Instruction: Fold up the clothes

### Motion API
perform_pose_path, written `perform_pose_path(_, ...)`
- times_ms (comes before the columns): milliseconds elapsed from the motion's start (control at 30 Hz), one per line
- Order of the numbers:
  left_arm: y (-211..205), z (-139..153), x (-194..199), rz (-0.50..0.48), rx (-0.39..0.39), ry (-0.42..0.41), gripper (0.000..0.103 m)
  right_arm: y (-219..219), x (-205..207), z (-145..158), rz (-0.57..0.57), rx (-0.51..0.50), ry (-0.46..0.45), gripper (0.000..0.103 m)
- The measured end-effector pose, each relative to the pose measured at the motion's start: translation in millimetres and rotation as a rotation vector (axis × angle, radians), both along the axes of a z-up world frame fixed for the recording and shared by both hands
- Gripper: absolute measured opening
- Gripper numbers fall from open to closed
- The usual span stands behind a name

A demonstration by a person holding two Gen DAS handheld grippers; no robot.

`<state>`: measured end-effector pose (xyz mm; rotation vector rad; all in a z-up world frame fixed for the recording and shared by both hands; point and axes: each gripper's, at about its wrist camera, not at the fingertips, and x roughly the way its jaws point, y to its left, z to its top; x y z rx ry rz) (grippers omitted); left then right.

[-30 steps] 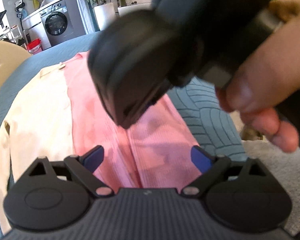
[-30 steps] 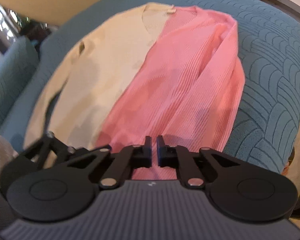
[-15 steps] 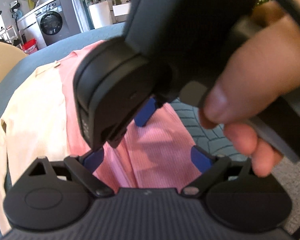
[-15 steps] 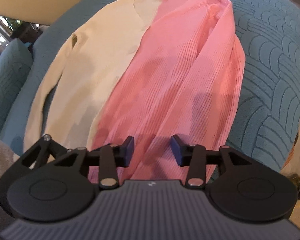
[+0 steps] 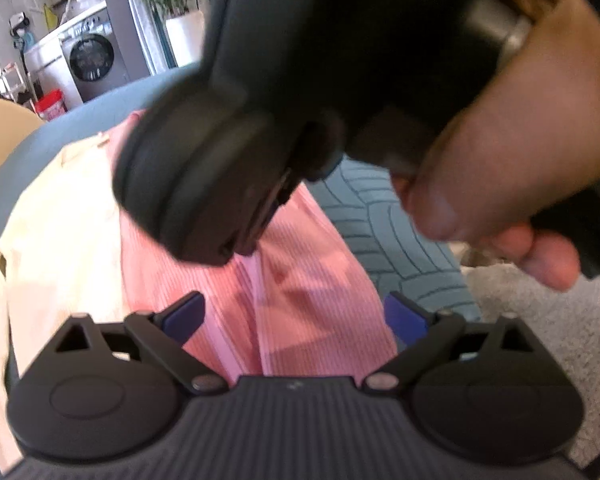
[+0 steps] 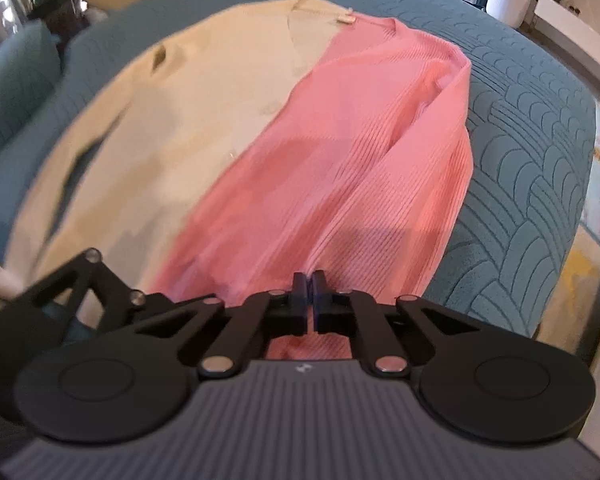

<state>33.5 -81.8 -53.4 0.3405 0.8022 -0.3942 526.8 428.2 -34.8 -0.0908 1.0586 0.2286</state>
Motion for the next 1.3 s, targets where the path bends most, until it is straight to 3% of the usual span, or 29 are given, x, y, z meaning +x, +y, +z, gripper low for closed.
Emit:
perform_pose_path(133, 4.4, -0.3, 3.5, -0.006, -0.033, 0.027, 0.098, -14.1, 1.2, 11.5, -0.021, 0.091, -0.020, 0.006)
perform_pose_path(300, 19.5, -9.0, 25.1, 0.039, -0.089, 0.147, 0.089, -30.6, 5.8, 27.7, -0.035, 0.176, -0.040, 0.006)
perform_pose_path(400, 30.1, -12.7, 29.4, 0.077, -0.124, 0.197, 0.070, -32.8, 6.0, 33.7, -0.032, 0.189, -0.051, 0.006)
perform_pose_path(467, 36.1, -14.7, 32.4, 0.092, -0.136, 0.218, 0.049, -32.6, 5.3, 35.1, -0.028, 0.197, -0.054, 0.006)
perform_pose_path(500, 36.9, -14.9, 32.0, 0.094, -0.136, 0.222, 0.044, -32.6, 4.9, 35.3, -0.026, 0.201, -0.055, 0.006)
perform_pose_path(533, 35.3, -13.7, 31.5, 0.095, -0.130, 0.214, 0.034, -32.6, 4.4, 35.1, -0.025, 0.208, -0.056, 0.006)
perform_pose_path(567, 33.4, -12.0, 32.9, 0.099, -0.121, 0.202, 0.018, -32.4, 4.0, 34.4, -0.023, 0.210, -0.057, 0.006)
perform_pose_path(600, 31.5, -10.3, 34.2, 0.102, -0.113, 0.190, 0.010, -32.5, 3.9, 33.8, -0.023, 0.210, -0.057, 0.006)
perform_pose_path(667, 13.7, 0.1, 32.2, 0.108, -0.109, 0.172, 0.010, -32.6, 3.5, 32.3, -0.021, 0.215, -0.059, 0.006)
perform_pose_path(933, 9.7, 23.9, 19.5, 0.145, -0.150, 0.061, 0.010, -42.6, 8.4, 34.1, -0.033, 0.297, -0.028, 0.011)
perform_pose_path(1133, 9.0, 33.0, 18.8, 0.160, -0.116, 0.048, 0.009, -59.5, 15.6, 55.2, -0.065, 0.345, -0.075, 0.014)
perform_pose_path(1300, 5.7, 30.6, 18.9, 0.150, -0.090, 0.073, 0.009, -68.5, 39.5, 65.5, -0.144, 0.250, -0.141, 0.043)
